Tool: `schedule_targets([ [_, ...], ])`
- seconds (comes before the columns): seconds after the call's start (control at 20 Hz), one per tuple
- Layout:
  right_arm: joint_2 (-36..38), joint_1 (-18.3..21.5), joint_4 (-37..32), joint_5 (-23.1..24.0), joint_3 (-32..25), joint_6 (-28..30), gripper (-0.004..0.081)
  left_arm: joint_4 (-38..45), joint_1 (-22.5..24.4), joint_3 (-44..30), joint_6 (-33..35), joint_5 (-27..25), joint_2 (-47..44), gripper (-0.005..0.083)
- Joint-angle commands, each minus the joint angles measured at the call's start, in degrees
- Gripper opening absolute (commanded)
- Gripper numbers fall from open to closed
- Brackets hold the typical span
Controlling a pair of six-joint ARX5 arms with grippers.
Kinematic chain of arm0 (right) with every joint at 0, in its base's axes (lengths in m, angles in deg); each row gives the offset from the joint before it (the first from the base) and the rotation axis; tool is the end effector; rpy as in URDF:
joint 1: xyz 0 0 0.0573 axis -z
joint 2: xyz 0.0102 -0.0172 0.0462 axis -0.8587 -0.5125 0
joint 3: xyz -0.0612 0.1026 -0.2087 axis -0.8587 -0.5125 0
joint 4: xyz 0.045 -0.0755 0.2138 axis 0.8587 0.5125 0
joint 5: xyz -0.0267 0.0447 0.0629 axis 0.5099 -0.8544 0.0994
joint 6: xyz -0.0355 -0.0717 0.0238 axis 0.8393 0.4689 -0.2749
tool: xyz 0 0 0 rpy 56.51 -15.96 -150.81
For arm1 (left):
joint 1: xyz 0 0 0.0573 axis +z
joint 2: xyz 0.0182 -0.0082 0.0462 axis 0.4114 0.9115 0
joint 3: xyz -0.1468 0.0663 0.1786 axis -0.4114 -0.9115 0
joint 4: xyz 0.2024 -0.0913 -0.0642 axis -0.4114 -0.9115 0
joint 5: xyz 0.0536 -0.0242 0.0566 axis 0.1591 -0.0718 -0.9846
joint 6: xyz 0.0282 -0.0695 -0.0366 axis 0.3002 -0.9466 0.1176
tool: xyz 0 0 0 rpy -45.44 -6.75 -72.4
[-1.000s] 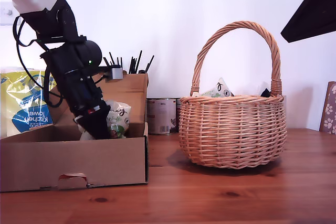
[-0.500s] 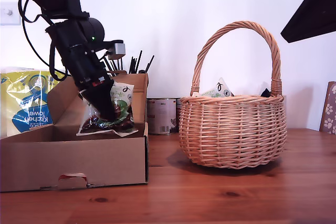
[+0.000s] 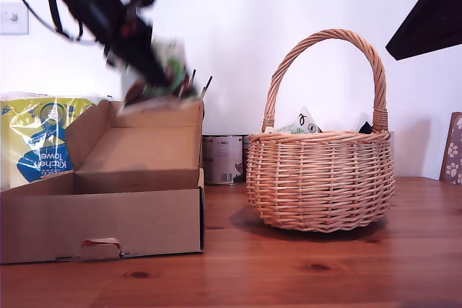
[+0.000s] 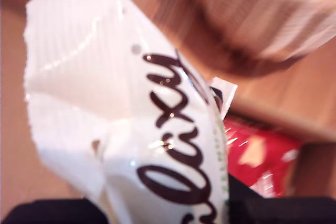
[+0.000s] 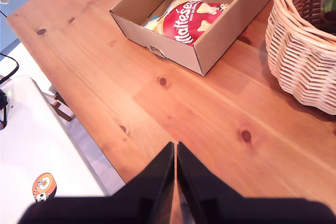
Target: Move the bags of Easter eggs from the cardboard box on the left into the woven basket on the right side.
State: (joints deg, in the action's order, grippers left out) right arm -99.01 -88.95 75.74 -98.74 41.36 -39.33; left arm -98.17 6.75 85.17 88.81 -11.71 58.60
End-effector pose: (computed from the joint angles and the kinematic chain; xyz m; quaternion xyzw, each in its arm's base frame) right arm 0.1279 0.1069 0.2141 -0.0148 0.3223 0.4341 0.8411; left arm 0.3452 -0.1521 0.2666 0.1586 0.3612 -0.5235 0.7552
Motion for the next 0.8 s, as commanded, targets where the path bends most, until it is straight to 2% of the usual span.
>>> schedule_targets([
  [0.0,0.0,-0.2,-0.2,-0.2,0.5,0.4,-0.0013,1.4,-2.2,0.1,-2.1,6.7,-0.1,-0.0024],
  [0.05,0.0,-0.2,-0.2,-0.2,0.5,0.4,-0.0013,2.9,-3.8,0.1,-3.9,8.8,0.0,-0.0024],
  [0.2,0.0,-0.2,-0.2,-0.2,0.5,0.4,-0.0013,10.6,-9.8,0.0,-7.8,8.6,3.1,-0.0024],
  [0.3,0.0,-0.2,-0.2,-0.2,0.5,0.4,-0.0013,19.5,-13.9,0.0,-12.0,7.3,5.4,-0.0024],
  [0.45,0.0,-0.2,-0.2,-0.2,0.5,0.3,-0.0013,32.2,-19.4,0.0,-15.6,-0.1,8.6,-0.0024],
  [0.6,0.0,-0.2,-0.2,-0.2,0.5,0.3,-0.0013,37.3,-22.8,0.0,-15.3,-7.8,12.7,-0.0024],
  [0.75,0.0,-0.2,-0.2,-0.2,0.5,0.3,-0.0013,43.1,-24.0,0.0,-14.9,-12.8,17.0,-0.0024],
])
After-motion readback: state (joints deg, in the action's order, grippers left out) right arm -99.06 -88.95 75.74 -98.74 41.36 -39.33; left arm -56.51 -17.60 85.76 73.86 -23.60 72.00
